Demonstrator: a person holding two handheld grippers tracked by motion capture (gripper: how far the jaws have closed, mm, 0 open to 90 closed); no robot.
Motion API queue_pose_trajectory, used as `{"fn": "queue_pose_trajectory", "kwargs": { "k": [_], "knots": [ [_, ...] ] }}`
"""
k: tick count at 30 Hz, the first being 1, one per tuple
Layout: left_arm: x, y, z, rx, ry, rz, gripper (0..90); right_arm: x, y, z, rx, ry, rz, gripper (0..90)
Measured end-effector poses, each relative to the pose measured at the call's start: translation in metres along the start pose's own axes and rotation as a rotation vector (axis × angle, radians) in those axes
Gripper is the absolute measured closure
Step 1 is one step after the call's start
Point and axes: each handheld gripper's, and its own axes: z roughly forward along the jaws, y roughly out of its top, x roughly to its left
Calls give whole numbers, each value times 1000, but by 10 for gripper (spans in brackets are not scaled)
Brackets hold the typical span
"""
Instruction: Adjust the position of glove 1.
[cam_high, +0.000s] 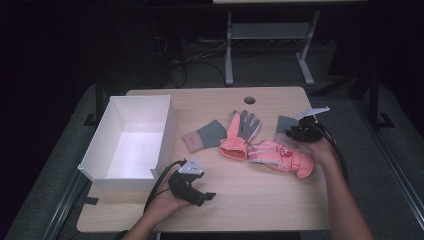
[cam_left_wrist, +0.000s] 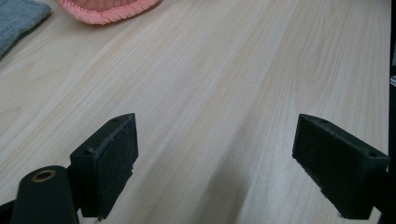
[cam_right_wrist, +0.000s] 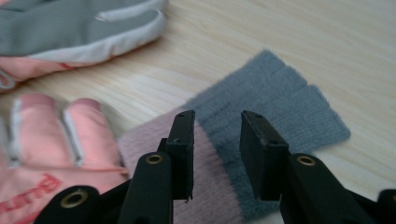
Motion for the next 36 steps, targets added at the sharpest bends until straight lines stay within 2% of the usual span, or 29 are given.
{"fn": "queue_pose_trajectory", "kwargs": {
  "k": [2, 13, 17, 19, 20, 21, 22, 24, 28, 36],
  "knots": [
    [0, 0, 0, 5, -1, 1, 139, -2, -1, 5, 7, 15, 8, 650],
    [0, -1, 2, 12, -5, 0, 139, -8, -3, 16, 57, 23, 24, 665],
    [0, -1, 2, 20, -6, 7, 139, -8, -4, 18, 67, 24, 27, 711],
    [0, -1, 3, 25, -8, 8, 139, -8, -5, 20, 72, 37, 48, 779],
    [-1, -1, 3, 25, -9, 7, 139, -8, -5, 21, 71, 42, 43, 818],
    [-1, -1, 3, 25, -9, 7, 141, -8, -5, 21, 71, 42, 43, 818],
    [0, -1, 3, 26, -9, 8, 141, -5, -4, 21, 79, 35, 24, 869],
    [-1, -1, 4, 24, -10, 5, 142, -3, -2, 21, 87, 21, 11, 886],
    [-1, -1, 3, 23, -9, 4, 143, -4, -3, 19, 74, 30, 19, 896],
    [0, -1, 3, 27, -5, 4, 144, -8, 1, 4, -3, 39, 27, 899]
  ]
}}
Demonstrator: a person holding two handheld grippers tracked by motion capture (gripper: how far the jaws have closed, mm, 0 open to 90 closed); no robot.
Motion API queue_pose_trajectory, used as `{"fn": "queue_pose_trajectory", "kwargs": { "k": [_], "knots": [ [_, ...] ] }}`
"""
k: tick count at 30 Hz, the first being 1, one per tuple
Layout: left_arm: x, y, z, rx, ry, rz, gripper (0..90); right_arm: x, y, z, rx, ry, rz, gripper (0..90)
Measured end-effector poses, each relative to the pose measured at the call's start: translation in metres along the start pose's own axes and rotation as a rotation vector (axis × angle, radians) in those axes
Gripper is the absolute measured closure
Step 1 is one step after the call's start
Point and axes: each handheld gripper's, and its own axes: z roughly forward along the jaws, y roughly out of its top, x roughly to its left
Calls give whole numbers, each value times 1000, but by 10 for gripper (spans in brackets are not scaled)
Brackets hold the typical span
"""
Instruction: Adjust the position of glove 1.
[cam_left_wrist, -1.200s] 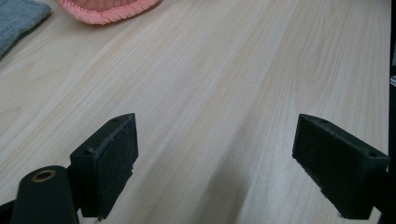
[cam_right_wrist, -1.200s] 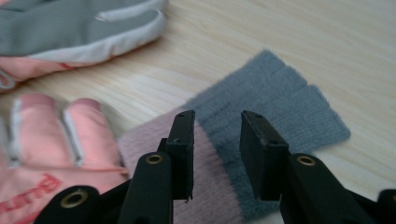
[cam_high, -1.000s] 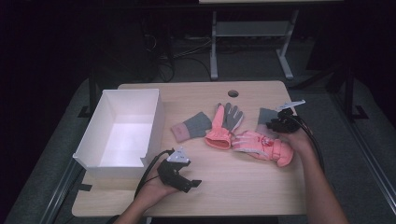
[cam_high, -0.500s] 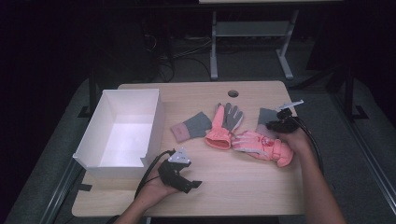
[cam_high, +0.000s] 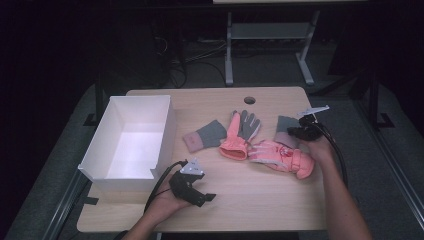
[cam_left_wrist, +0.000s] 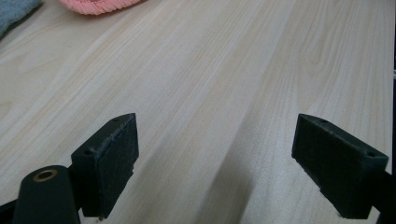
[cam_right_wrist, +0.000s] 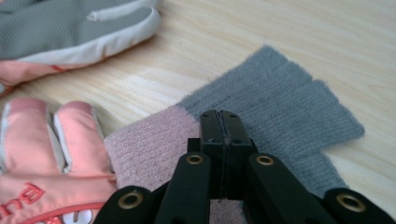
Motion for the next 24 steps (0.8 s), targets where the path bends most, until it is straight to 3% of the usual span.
{"fn": "queue_pose_trajectory", "kwargs": {
  "k": [5, 15, 22, 24],
  "knots": [
    [0, 0, 0, -6, -1, -7, 144, -1, 3, -11, -54, 15, 33, 900],
    [0, 0, 0, -7, 0, 1, 144, 6, 8, -39, -121, 18, 13, 900],
    [0, 0, -2, -25, 3, -14, 144, 24, 12, -61, -160, 34, -20, 900],
    [0, 0, -3, -23, 6, -6, 144, 35, 10, -71, -171, 49, -36, 900]
  ]
}}
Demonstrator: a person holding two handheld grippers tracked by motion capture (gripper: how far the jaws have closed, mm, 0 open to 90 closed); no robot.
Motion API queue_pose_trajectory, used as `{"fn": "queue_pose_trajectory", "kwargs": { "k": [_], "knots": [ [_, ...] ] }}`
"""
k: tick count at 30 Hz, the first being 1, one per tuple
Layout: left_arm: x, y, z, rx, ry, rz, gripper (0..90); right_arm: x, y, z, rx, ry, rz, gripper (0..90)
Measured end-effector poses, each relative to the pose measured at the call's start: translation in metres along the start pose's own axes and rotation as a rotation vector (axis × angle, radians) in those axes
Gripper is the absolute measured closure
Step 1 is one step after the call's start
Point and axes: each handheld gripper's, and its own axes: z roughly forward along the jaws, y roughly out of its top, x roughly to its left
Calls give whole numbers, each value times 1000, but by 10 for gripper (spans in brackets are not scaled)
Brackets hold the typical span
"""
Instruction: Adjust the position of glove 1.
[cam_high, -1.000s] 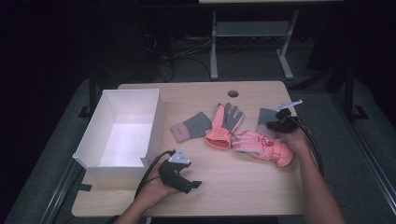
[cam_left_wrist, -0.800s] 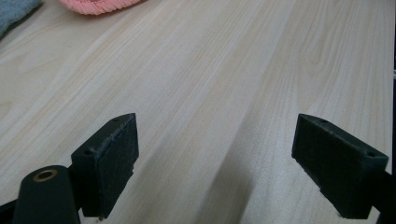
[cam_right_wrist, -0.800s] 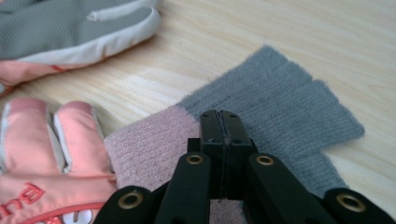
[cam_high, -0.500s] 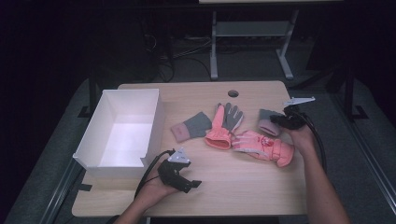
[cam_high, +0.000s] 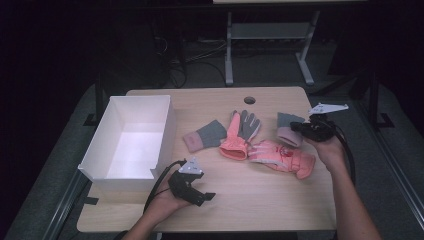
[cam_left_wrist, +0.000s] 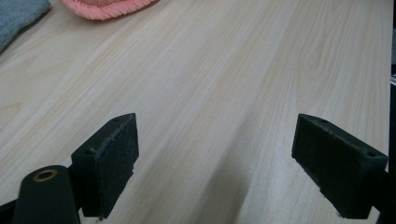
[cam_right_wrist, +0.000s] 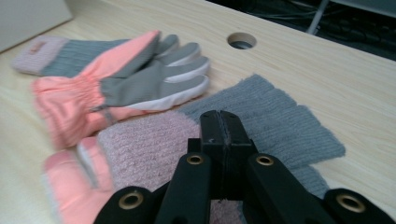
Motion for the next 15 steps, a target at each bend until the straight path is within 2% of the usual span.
{"fn": "queue_pose_trajectory", "kwargs": {
  "k": [10, 14, 15],
  "knots": [
    [-1, 0, 1, 11, -1, 17, 144, 38, -9, -28, -7, 45, -68, 900],
    [-1, 0, 2, 6, -2, 12, 144, 53, -12, -34, -12, 77, -79, 900],
    [-1, 0, 2, 6, -2, 12, 144, 53, -12, -34, -12, 77, -79, 900]
  ]
}}
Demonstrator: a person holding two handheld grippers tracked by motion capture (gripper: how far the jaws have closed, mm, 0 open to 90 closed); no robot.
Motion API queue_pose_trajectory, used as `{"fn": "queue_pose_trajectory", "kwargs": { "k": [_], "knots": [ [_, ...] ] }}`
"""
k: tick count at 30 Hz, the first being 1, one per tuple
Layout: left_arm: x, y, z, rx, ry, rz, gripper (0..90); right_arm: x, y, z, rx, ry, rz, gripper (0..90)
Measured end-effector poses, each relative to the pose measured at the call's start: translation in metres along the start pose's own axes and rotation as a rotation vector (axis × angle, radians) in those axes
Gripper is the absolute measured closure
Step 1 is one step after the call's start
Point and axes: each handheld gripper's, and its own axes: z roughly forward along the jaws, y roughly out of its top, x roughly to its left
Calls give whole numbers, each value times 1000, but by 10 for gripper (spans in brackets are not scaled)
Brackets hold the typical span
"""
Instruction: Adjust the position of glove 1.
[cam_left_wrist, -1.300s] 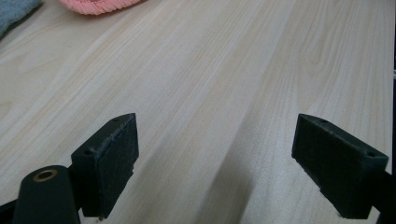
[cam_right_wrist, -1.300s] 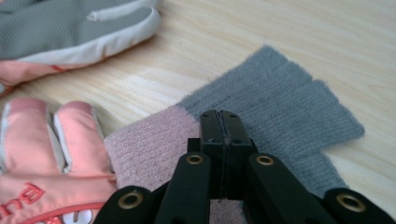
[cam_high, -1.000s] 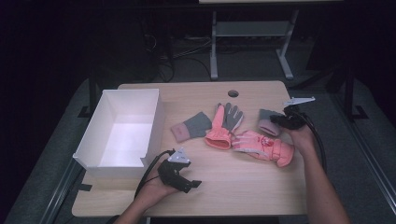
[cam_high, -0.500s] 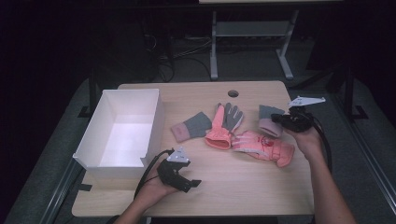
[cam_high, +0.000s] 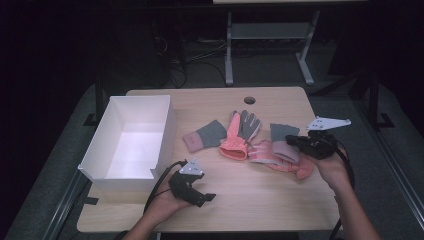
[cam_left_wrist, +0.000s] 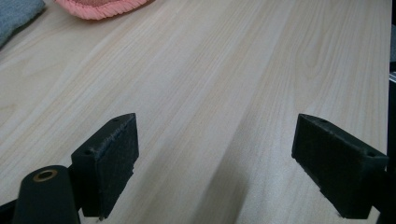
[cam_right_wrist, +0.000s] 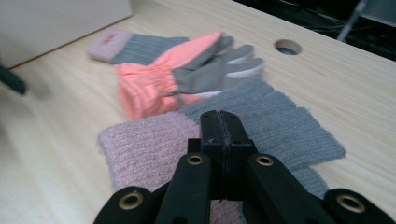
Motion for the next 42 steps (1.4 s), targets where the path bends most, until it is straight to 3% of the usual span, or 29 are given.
{"fn": "queue_pose_trajectory", "kwargs": {
  "k": [15, 24, 34, 42],
  "knots": [
    [1, -1, 0, 7, -1, -4, 144, 68, -7, -4, 3, 159, -93, 900],
    [1, -1, -1, 8, 0, -1, 144, 102, -13, 16, 58, 252, -149, 900],
    [1, -1, 1, 9, -8, -14, 144, 128, -26, 48, 151, 329, -186, 899],
    [1, -1, 2, 17, -11, -7, 143, 131, -35, 64, 190, 340, -188, 874]
  ]
}}
